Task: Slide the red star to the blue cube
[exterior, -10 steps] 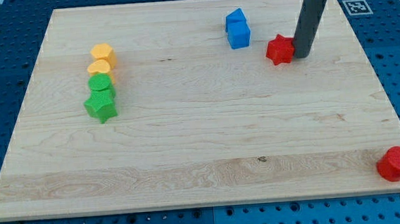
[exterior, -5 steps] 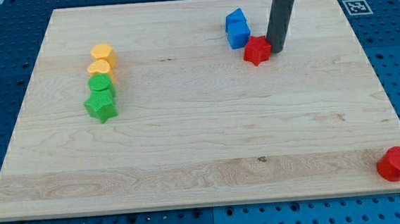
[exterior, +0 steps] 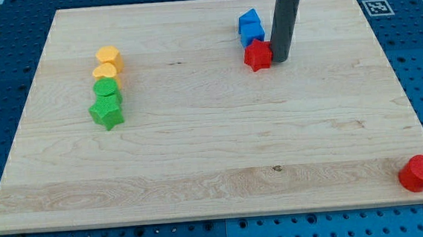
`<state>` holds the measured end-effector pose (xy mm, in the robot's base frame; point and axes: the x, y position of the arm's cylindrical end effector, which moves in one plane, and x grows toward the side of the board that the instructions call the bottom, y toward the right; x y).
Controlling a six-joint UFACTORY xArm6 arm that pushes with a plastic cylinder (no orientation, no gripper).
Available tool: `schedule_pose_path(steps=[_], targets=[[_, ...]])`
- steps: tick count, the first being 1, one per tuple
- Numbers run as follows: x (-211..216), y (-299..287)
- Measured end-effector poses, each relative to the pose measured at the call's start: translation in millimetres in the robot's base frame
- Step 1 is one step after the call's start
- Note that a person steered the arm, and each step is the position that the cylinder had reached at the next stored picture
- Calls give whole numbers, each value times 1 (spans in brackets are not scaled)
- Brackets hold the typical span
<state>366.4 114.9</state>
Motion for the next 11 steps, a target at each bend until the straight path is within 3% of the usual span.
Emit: schedule_pose_path(steps=[2,5,7,8,10,11], targets=[[25,21],[25,-26],[50,-46],[39,-82],[-21,-87],[-17,-80]])
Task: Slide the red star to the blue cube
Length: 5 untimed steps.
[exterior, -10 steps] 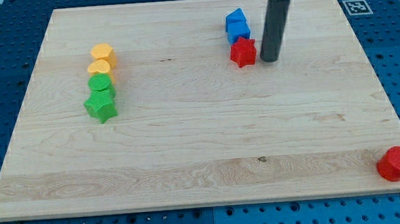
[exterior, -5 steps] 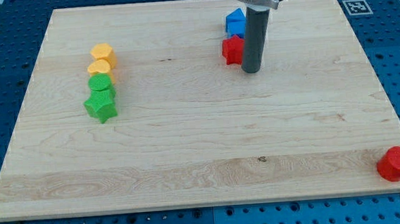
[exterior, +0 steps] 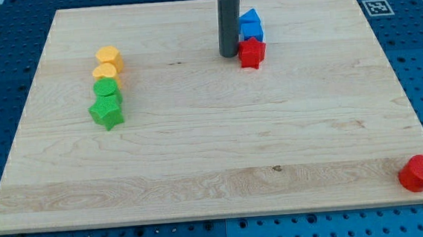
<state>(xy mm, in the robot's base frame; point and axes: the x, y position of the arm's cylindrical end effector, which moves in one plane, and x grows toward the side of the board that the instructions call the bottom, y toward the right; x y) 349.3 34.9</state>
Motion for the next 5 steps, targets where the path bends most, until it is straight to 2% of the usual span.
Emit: schedule_pose_path(steps=[5], targets=[[5,12]])
